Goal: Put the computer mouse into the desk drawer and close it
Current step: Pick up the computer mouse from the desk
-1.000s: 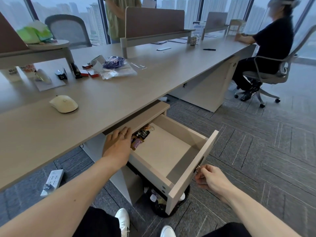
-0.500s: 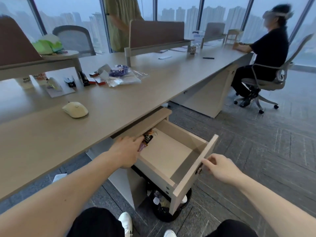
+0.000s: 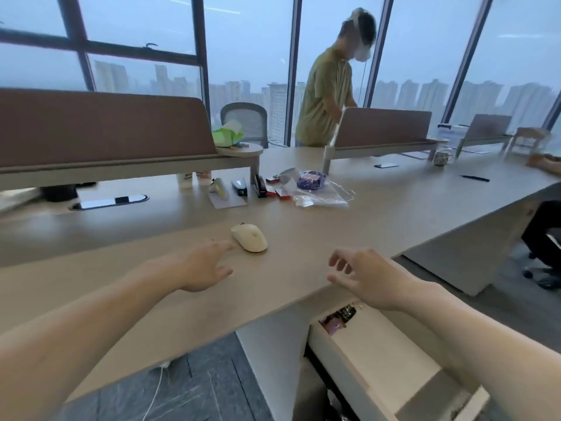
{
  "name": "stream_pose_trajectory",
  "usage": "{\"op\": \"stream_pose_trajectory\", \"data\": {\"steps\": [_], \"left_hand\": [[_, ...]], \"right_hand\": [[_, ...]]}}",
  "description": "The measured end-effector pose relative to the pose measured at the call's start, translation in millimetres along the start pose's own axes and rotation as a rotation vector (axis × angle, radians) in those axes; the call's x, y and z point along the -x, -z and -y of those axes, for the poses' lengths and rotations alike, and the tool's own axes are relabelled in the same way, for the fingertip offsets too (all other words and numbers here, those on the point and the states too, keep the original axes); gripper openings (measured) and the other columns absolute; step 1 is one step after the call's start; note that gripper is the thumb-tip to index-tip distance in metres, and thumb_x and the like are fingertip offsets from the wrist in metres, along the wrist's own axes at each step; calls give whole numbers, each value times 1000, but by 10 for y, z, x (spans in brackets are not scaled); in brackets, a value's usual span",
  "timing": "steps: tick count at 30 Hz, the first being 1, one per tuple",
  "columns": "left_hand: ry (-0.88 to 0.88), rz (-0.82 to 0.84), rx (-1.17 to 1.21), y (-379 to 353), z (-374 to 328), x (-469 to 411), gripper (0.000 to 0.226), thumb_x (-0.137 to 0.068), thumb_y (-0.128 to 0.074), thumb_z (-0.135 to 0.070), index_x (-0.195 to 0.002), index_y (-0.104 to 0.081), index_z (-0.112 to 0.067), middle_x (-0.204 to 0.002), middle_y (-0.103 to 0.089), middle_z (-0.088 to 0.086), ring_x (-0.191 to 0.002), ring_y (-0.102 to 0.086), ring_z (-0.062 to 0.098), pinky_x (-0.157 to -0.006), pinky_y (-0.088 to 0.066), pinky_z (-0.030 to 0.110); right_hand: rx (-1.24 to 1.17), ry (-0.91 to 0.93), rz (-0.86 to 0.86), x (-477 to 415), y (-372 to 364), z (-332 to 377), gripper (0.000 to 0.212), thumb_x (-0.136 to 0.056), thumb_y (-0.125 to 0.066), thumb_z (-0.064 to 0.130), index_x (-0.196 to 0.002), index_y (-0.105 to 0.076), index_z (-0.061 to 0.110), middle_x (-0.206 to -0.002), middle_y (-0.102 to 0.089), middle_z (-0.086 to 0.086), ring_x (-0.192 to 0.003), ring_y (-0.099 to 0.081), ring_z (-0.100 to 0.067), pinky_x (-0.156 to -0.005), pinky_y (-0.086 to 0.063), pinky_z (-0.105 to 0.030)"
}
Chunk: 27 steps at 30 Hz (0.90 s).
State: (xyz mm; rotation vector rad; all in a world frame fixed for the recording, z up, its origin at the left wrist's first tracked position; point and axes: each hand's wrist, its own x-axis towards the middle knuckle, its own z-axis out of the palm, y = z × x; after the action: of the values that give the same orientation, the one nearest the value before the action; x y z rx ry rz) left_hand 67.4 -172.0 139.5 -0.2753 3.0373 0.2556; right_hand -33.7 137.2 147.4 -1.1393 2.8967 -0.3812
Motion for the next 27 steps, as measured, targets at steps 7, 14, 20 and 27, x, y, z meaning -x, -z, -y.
{"op": "stream_pose_trajectory", "data": {"steps": [7, 14, 20, 27], "left_hand": [[104, -111, -49, -282, 595, -125, 69, -91, -37, -67, -152, -26, -37, -159, -31, -5, -142, -33, 19, -113, -29, 38], [141, -184, -17, -635, 533, -342, 87, -74, -19, -88, -150, -17, -45, -163, -21, -8, -148, -17, 18, -117, -9, 57], [131, -203, -34, -744, 571, -400, 92, -73, -10, -89, -154, -9, -44, -166, -10, -11, -151, -4, 13, -117, 0, 60], [121, -198, -23, -750, 580, -429, 91, -74, -9, -89, -154, -9, -43, -166, -9, -11, -151, -1, 11, -118, 1, 59]], "right_hand": [[31, 161, 22, -1204, -382, 754, 52, -92, -52, 52, -139, -44, 31, -135, -50, 3, -118, -55, -24, -95, -48, -42], [-37, 88, -43, -1946, -758, 1006, 66, -91, -57, 47, -151, -33, 30, -155, -30, -6, -137, -36, -33, -107, -35, -42], [-134, 19, -43, -2176, -1021, 938, 63, -91, -58, 44, -149, -37, 29, -150, -37, -11, -135, -43, -33, -109, -35, -40], [-179, 45, -80, -2068, -1045, 859, 53, -94, -53, 31, -147, -43, 27, -141, -50, -13, -127, -50, -33, -106, -40, -39]]}}
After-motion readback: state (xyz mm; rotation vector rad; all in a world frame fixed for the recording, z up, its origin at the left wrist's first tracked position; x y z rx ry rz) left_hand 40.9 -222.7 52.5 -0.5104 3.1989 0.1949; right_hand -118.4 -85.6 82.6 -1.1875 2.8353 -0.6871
